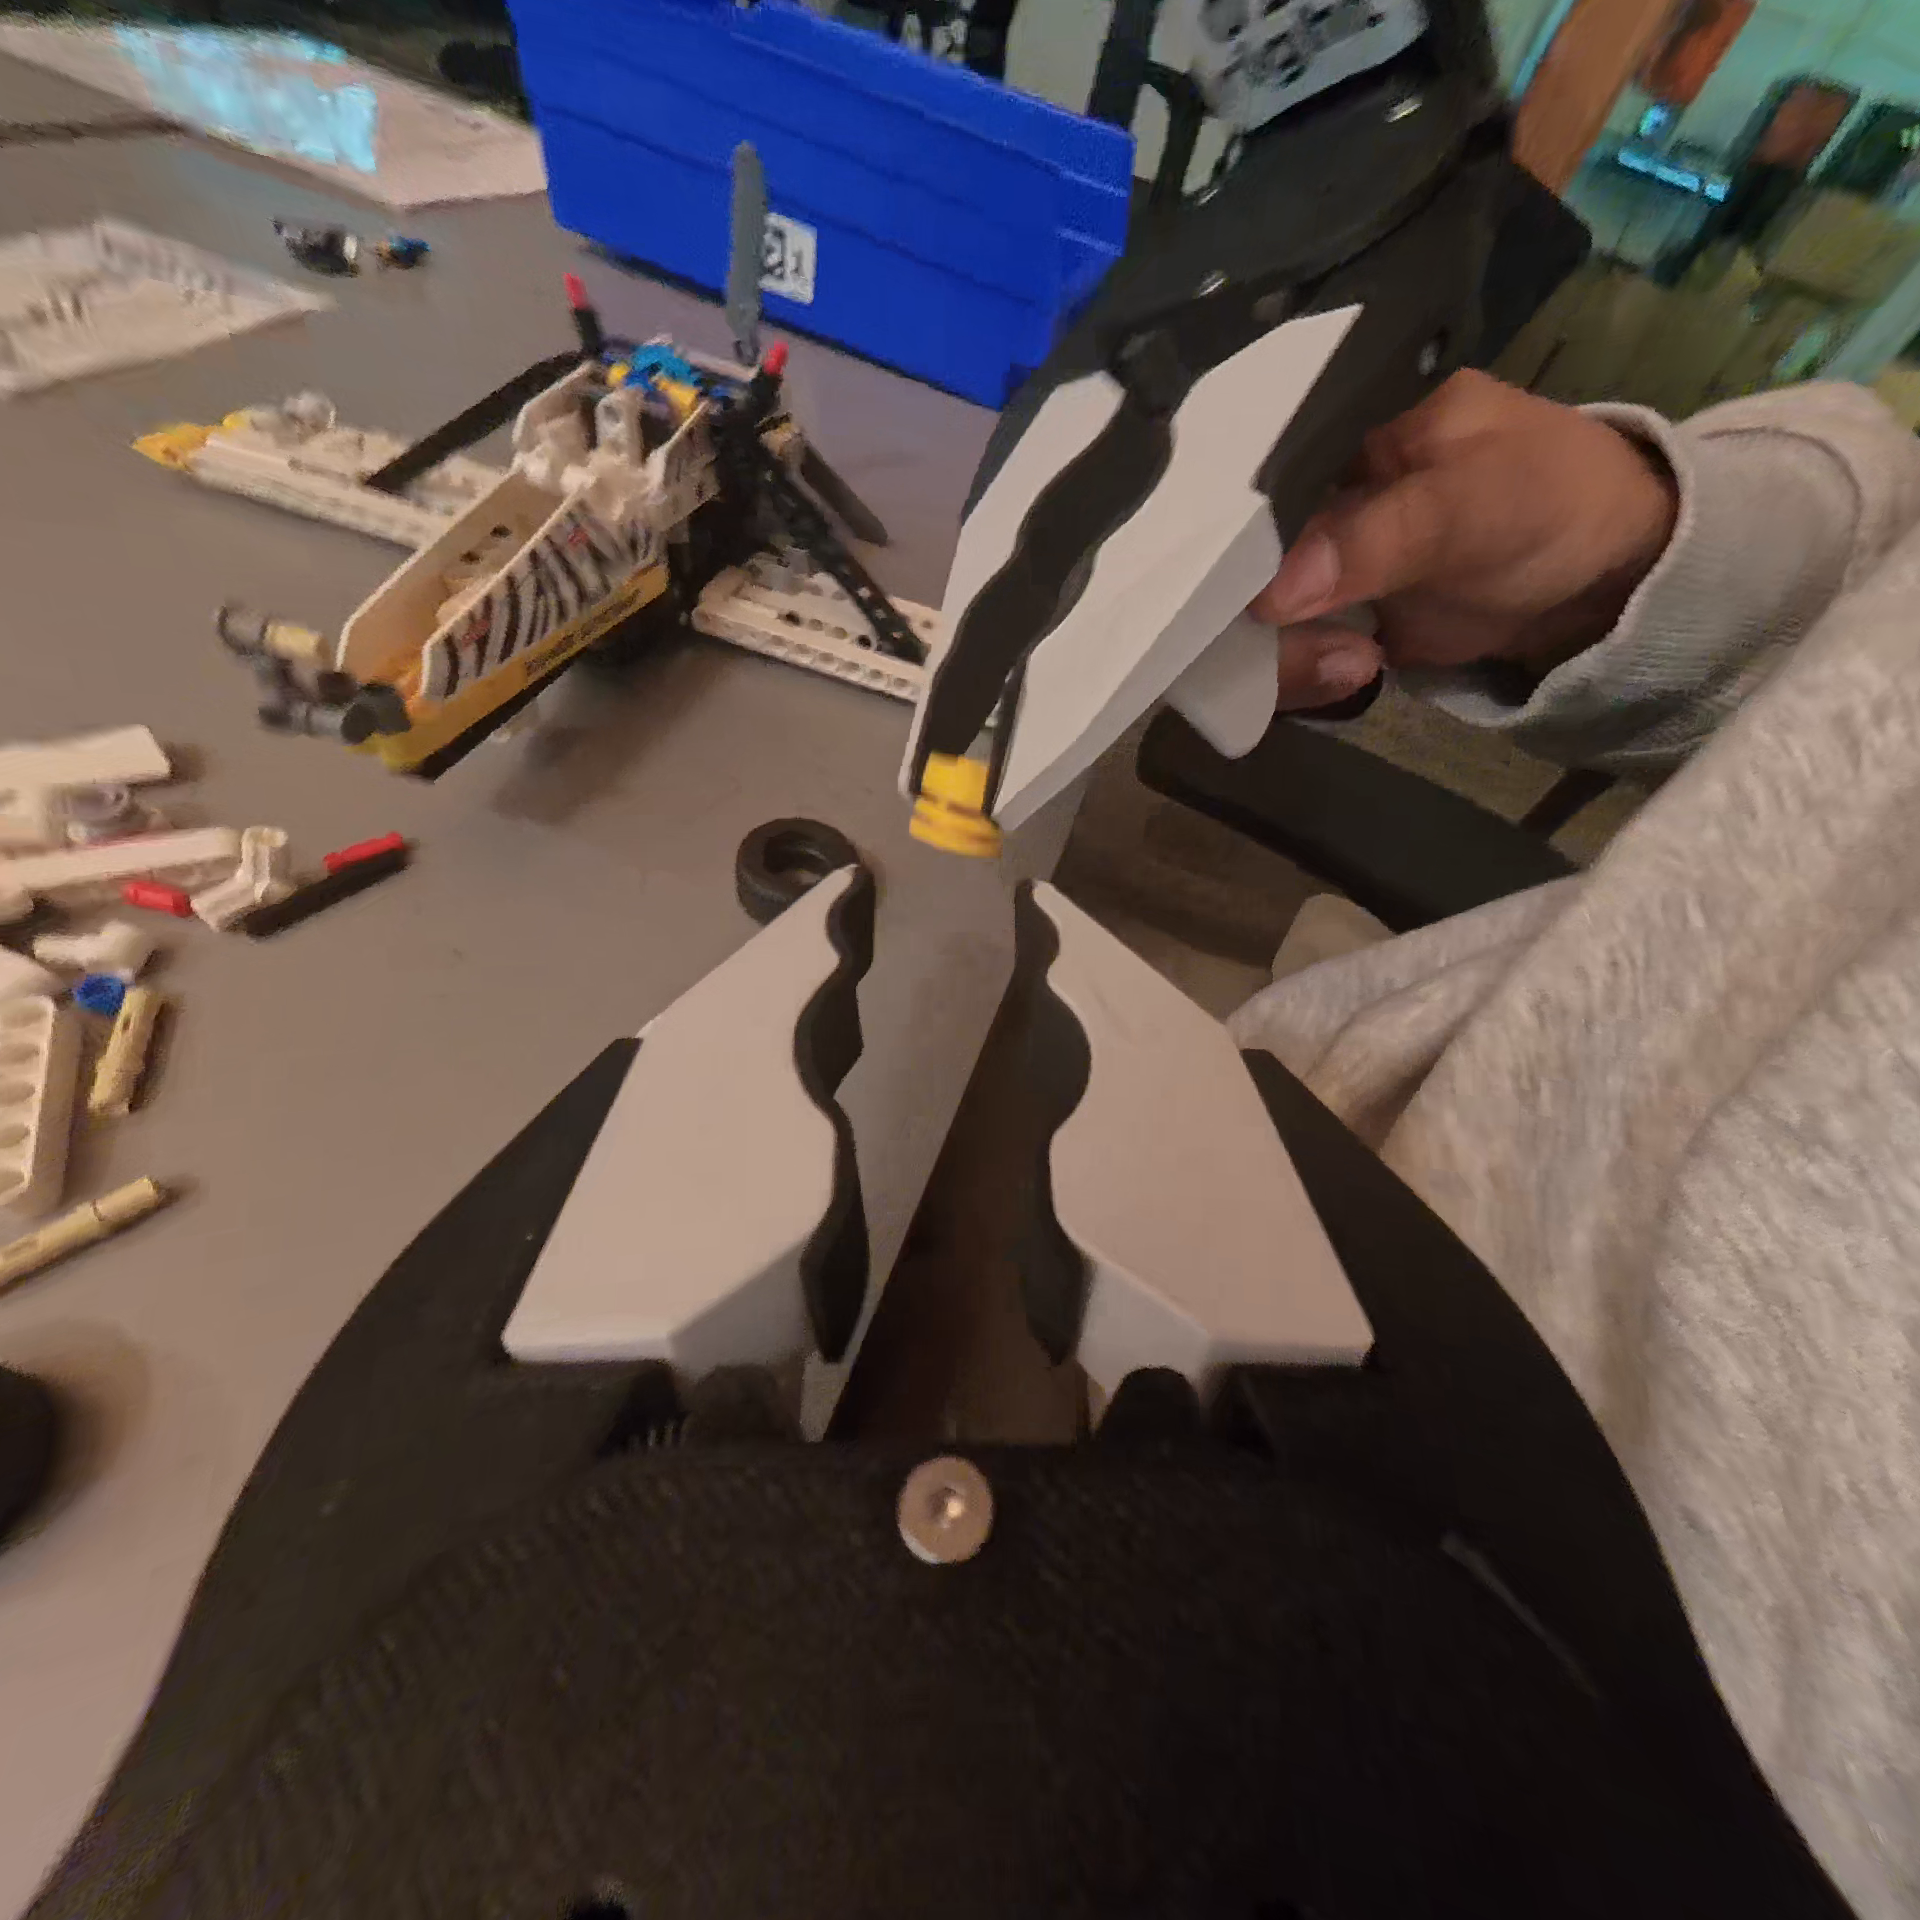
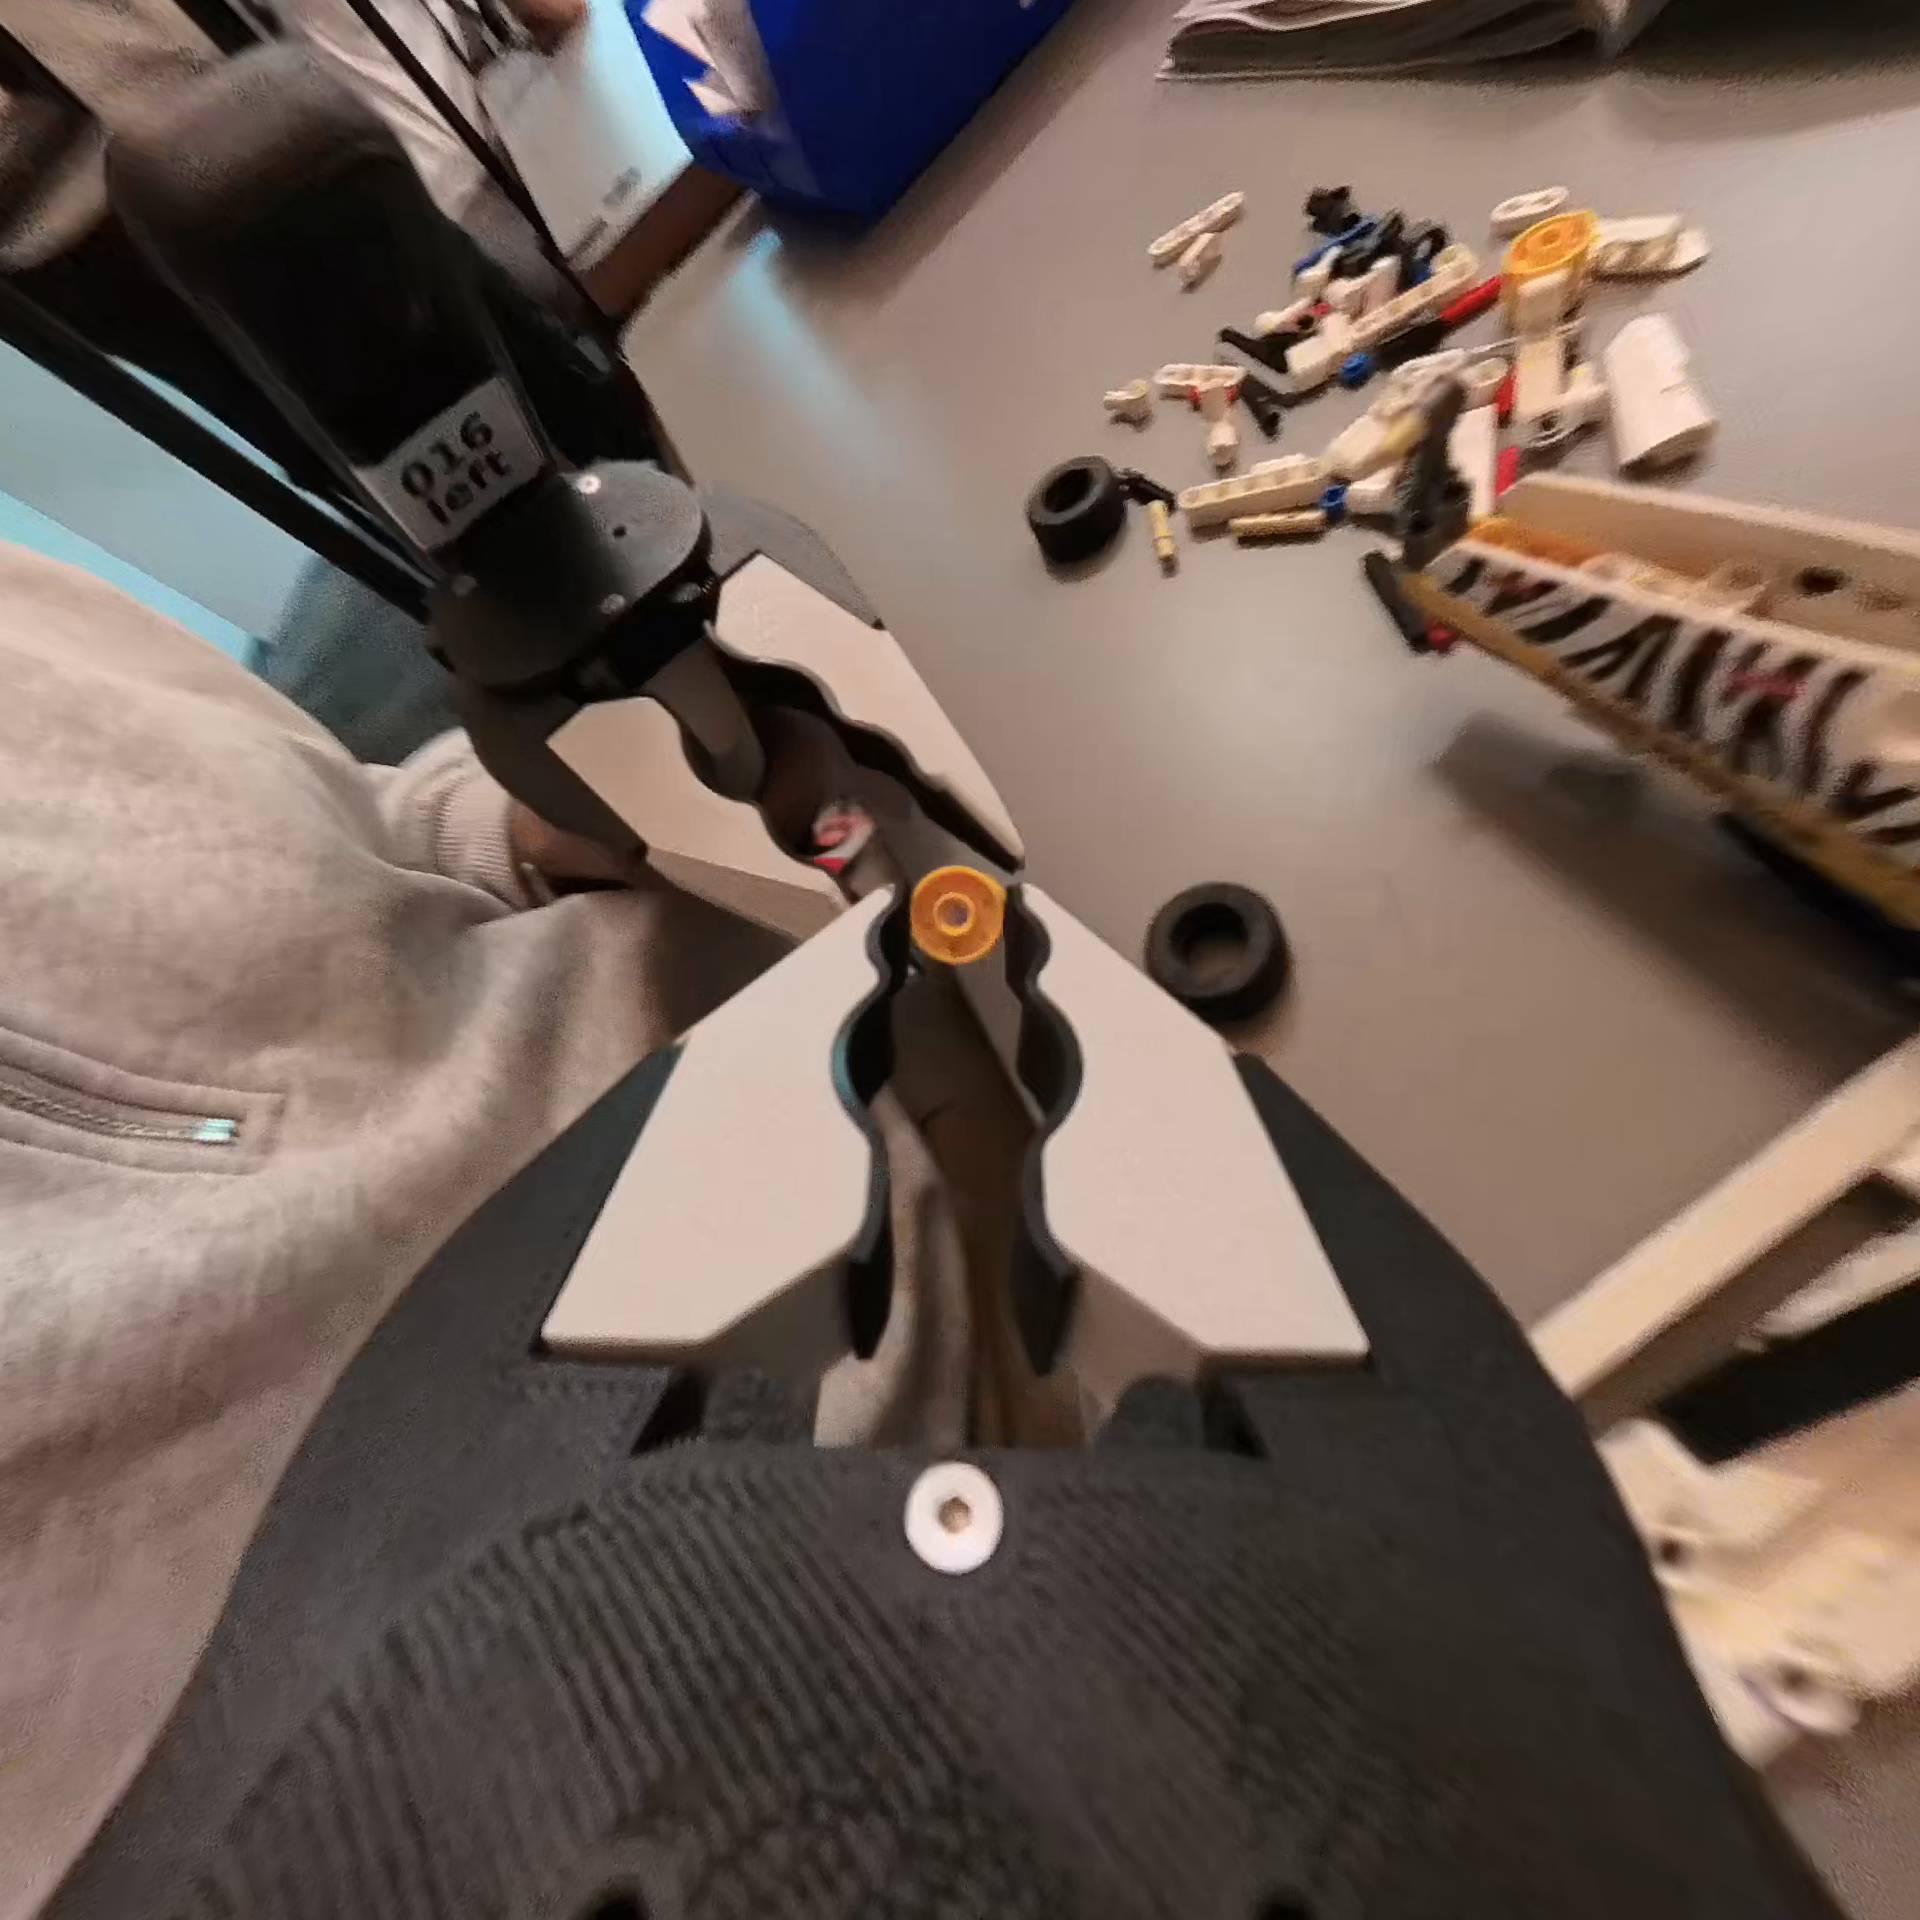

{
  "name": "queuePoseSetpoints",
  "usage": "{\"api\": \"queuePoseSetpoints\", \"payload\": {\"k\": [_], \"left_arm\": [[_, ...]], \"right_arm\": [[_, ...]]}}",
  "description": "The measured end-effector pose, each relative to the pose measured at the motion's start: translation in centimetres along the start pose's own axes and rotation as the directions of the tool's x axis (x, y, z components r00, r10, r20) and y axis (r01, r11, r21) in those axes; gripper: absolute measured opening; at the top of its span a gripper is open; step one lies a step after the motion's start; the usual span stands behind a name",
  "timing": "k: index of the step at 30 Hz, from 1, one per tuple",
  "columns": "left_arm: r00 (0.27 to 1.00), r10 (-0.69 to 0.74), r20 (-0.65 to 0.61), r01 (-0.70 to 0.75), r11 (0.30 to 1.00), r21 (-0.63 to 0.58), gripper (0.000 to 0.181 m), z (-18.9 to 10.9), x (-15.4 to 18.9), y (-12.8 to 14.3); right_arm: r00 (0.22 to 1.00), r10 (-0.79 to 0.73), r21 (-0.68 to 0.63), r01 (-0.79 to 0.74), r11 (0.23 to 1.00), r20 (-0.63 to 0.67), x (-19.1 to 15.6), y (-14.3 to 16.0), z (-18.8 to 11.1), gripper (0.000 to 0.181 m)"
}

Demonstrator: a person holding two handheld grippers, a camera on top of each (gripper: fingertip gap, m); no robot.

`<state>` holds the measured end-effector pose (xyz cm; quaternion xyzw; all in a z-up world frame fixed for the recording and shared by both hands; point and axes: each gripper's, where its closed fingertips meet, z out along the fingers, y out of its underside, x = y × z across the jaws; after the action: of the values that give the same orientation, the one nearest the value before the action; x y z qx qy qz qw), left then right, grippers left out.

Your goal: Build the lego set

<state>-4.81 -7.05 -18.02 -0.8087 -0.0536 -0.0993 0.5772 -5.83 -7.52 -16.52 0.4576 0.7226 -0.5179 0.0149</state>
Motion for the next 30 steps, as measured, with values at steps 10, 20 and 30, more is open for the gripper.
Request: {"api": "queuePoseSetpoints", "payload": {"k": [10, 20, 30], "left_arm": [[0.989, -0.147, 0.034, 0.15, 0.981, -0.12, 0.036, 1.5, -1.8, 1.6], [0.971, -0.229, -0.071, 0.229, 0.973, -0.01, 0.031, 0.3, -1.3, 1.0], [0.965, -0.234, -0.116, 0.237, 0.972, 0.009, 0.029, -0.2, -0.9, 1.0]], "right_arm": [[0.931, -0.348, -0.467, 0.261, 0.845, -0.11, 5.1, 1.1, 1.1, 0.016], [0.93, -0.358, -0.575, 0.246, 0.78, -0.088, 5.2, 1.7, 1.3, 0.017], [0.932, -0.35, -0.572, 0.235, 0.786, -0.098, 5.2, 1.6, 1.3, 0.017]]}}
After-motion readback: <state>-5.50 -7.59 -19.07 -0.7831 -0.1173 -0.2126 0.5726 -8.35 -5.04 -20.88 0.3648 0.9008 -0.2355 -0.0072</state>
